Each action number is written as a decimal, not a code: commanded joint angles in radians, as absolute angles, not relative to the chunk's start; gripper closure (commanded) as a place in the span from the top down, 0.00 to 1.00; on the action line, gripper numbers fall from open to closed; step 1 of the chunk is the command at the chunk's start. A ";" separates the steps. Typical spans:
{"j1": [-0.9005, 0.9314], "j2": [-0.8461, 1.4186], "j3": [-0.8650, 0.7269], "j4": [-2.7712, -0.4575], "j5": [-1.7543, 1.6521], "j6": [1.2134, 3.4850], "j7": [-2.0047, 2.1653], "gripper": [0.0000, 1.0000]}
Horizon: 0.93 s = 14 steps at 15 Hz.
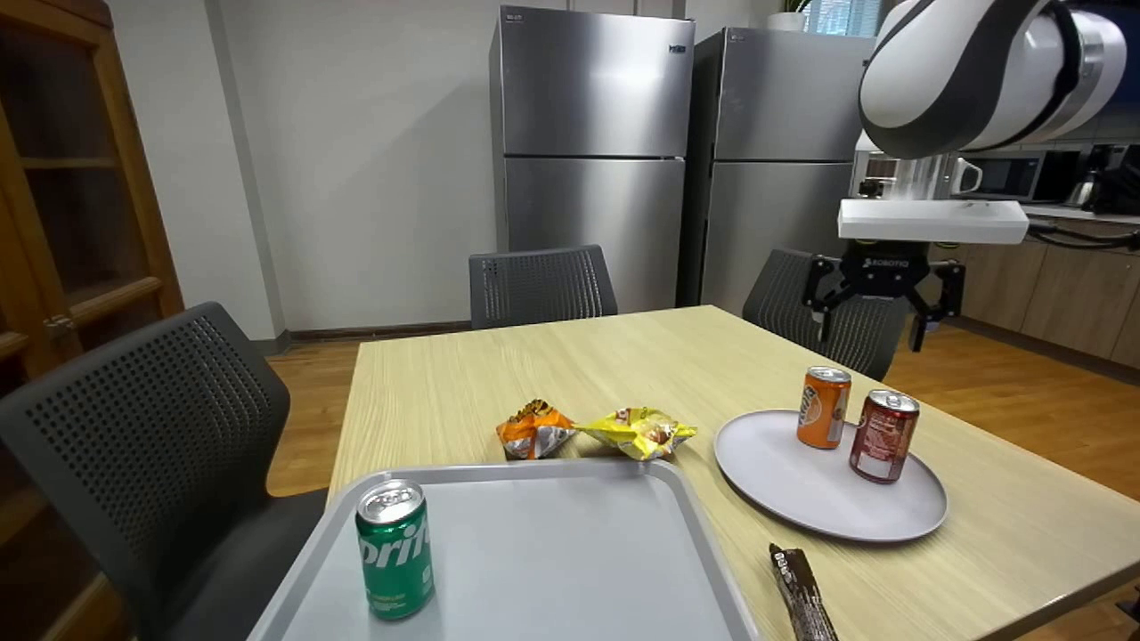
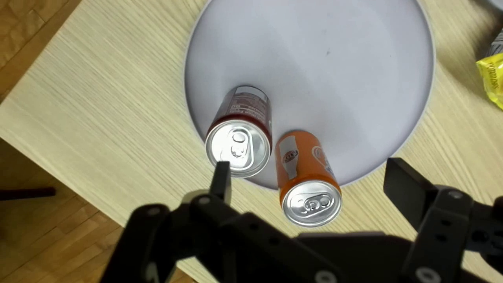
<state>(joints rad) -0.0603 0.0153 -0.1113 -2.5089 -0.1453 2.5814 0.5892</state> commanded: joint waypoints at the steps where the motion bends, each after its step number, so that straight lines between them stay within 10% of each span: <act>1: -0.074 0.051 -0.118 -2.498 -0.196 2.617 0.668 1.00; 14: -0.027 0.266 -0.190 -2.319 -0.184 2.663 0.768 1.00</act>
<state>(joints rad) -0.0522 0.2090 -0.1699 -2.3834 -0.1801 2.6679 0.7350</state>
